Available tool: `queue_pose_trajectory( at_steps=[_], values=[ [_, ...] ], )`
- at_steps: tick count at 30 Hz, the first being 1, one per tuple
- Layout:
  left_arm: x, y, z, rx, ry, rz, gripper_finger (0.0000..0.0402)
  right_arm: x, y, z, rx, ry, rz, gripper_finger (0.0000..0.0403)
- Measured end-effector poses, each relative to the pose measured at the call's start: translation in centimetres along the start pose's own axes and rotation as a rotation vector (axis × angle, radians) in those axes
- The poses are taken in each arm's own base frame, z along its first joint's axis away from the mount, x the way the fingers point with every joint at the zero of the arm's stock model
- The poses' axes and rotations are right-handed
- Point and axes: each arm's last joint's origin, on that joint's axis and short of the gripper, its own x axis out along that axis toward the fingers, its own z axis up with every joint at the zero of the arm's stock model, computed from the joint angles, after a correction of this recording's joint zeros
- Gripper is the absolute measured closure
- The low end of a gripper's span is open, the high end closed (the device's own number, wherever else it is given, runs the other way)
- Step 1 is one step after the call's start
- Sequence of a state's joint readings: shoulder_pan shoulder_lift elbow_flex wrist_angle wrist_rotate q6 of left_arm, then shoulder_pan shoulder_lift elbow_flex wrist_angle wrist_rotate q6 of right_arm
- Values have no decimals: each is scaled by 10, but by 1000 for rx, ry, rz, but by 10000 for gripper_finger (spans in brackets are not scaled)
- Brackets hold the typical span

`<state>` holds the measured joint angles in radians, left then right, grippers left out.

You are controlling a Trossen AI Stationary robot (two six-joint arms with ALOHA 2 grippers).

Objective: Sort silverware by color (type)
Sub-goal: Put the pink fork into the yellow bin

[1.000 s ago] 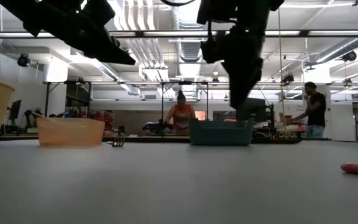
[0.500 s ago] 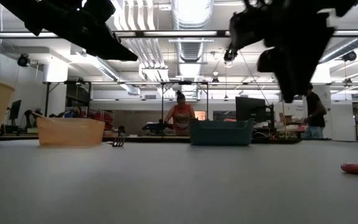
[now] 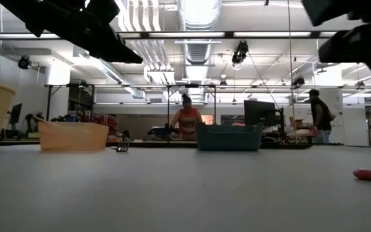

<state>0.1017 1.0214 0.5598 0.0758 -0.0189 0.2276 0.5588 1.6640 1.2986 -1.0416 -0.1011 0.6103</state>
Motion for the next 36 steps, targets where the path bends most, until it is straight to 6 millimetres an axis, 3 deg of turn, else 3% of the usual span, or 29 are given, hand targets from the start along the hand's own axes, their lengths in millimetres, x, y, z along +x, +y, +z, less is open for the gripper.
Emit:
queue_pose_trajectory(
  at_steps=[6,13,28,32,36],
  values=[
    [0,0,0,0,0,0,361,16,13,-6,8,20,-39,260],
    [0,0,0,0,4,-1,361,37,14,-4,60,51,-81,274],
    [0,0,0,-4,4,-1,361,75,1,-14,94,22,-65,231],
    [1,0,0,-5,0,0,361,82,-4,-17,82,9,-65,261],
    [3,0,0,-40,-3,1,361,80,-11,-13,43,2,-57,333]
  ],
)
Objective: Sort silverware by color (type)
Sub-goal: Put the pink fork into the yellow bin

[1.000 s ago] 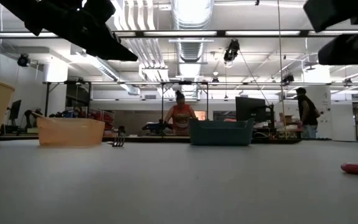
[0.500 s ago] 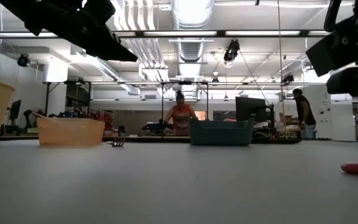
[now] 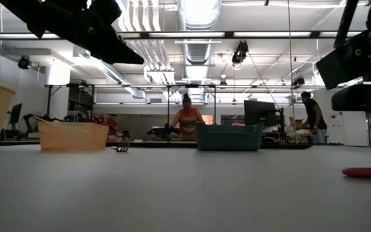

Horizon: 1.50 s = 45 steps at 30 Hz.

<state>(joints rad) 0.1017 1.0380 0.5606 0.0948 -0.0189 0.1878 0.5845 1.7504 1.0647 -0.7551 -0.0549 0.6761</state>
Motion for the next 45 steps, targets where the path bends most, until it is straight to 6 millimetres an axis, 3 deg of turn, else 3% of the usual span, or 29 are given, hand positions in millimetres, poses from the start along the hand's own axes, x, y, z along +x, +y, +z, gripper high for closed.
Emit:
queue_pose_trajectory(
  at_steps=[2,5,16,21,33,45],
  values=[
    [1,0,-1,-21,6,-1,361,-4,-4,5,-37,-9,15,367],
    [3,0,-2,-52,15,-3,361,-12,-11,20,-82,-75,3,369],
    [12,0,1,-139,-35,2,360,-49,-72,78,-223,-309,-393,369],
    [13,0,0,-157,-25,-1,336,-62,-93,98,-211,-419,-562,369],
    [30,-5,-14,-250,59,-68,230,-82,-116,130,-270,-634,-685,369],
    [55,-6,-16,-310,-31,-61,221,-93,-132,144,-221,-750,-707,369]
  ],
)
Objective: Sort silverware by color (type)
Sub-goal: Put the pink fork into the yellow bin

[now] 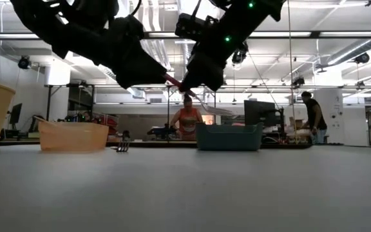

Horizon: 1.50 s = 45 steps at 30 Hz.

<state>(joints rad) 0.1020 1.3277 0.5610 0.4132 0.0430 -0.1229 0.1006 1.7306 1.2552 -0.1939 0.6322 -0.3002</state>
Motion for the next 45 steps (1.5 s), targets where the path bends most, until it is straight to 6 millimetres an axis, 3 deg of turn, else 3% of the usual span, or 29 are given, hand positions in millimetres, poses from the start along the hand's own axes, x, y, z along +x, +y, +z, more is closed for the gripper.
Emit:
queue_pose_trajectory(
  at_steps=[13,23,33,45],
  values=[
    [9,3,-2,-55,-48,79,231,0,1,2,-4,-17,-1,369],
    [9,3,0,-70,-75,77,326,0,1,2,-5,-17,-1,369],
    [9,4,0,-69,-74,103,380,0,1,2,-5,-15,0,370],
    [9,4,0,-79,-80,108,388,1,0,1,46,-13,-1,292]
  ],
)
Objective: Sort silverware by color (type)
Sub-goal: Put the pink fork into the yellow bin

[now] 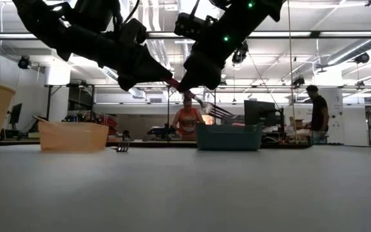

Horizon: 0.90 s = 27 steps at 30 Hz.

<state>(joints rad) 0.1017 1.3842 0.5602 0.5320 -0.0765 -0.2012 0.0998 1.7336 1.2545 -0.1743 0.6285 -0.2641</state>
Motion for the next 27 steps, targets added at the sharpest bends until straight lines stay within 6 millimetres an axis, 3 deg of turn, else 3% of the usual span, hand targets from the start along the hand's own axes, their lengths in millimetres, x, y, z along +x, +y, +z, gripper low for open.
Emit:
queue_pose_trajectory(
  at_steps=[12,19,27],
  values=[
    [-8,0,3,5,18,5,389,-20,-3,4,-12,-13,17,274],
    [-36,-1,16,39,-15,0,389,-53,-19,-4,64,-30,27,273],
    [-73,0,23,57,-122,-26,389,-88,-38,-36,249,-199,8,283]
  ],
)
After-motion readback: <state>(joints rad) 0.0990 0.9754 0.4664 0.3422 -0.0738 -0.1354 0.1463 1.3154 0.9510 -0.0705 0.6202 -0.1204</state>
